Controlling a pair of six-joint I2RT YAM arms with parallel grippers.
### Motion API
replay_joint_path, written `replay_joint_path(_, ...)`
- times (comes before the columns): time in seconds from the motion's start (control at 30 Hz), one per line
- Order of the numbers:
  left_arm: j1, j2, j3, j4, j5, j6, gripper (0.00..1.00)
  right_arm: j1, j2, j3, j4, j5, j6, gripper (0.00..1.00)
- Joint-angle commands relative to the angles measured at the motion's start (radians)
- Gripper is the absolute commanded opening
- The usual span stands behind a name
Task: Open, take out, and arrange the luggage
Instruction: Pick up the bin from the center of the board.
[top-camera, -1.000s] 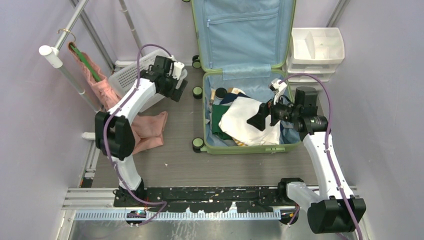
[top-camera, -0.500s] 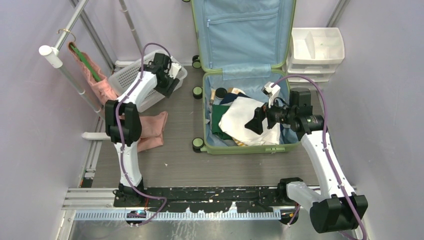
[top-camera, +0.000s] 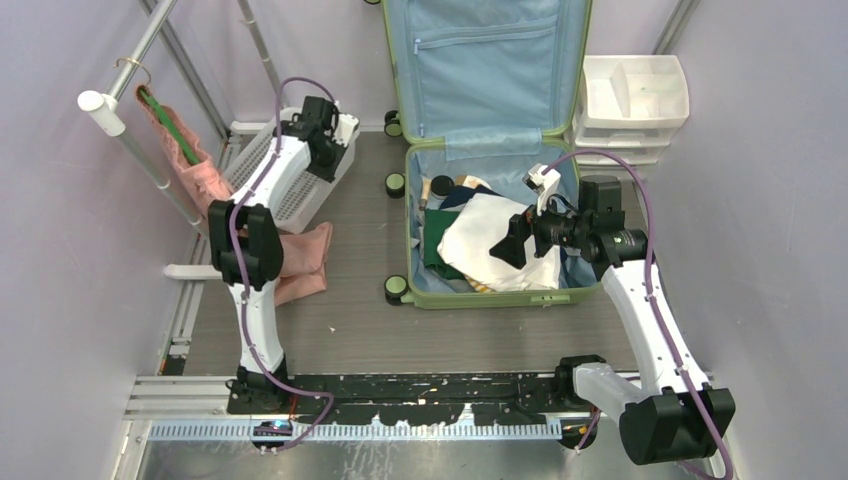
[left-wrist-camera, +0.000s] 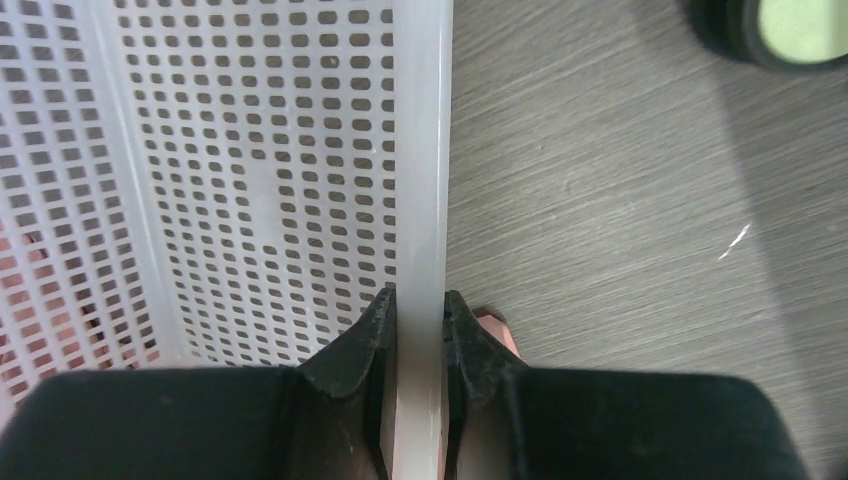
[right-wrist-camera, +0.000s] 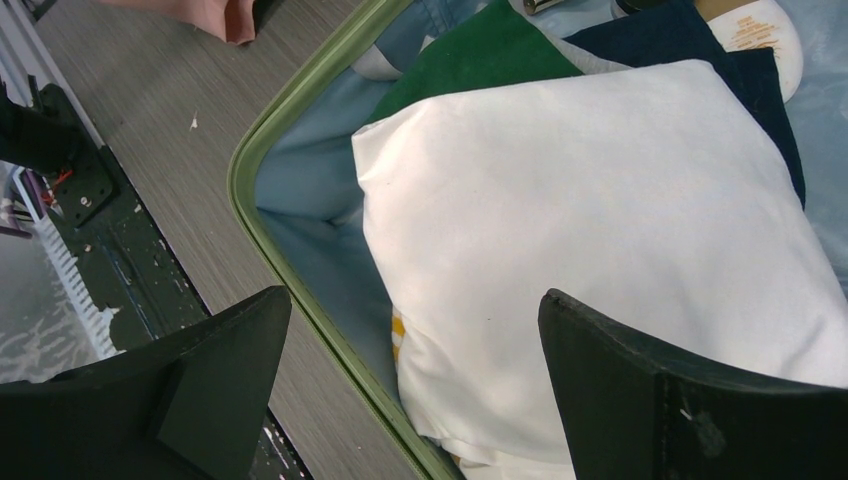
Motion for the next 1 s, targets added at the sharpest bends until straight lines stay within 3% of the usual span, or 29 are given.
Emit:
replay_joint_path(0.0, -0.028, -0.119, 0.086, 0.038, 0.04, -0.081, 0.02, 0.005, -0.006, 0.035, 0.023, 0.001, -0.017, 1.0)
replay_joint_path(0.27, -0.129, -0.294, 0.057, 0.156, 0.04, -0.135, 0.0, 0.004, -0.017, 0.032, 0.026, -0.001, -0.015, 1.0)
replay_joint_path(0.47, -0.168, -0.421, -0.001, 0.171, 0.092, -0.303, 0.0, 0.005, -0.022, 0.032, 0.027, 0.001, -0.014, 1.0)
replay_joint_path(0.73, -0.214, -0.656, -0.244, 0.146, 0.092, -0.574, 0.0, 0.005, -0.03, 0.029, 0.034, -0.005, -0.009, 1.0)
replay_joint_path(0.97, -0.359, -0.835, -0.451, 0.082, -0.003, -0.757, 0.0, 0.006, -0.032, 0.026, 0.038, -0.008, -0.004, 1.0)
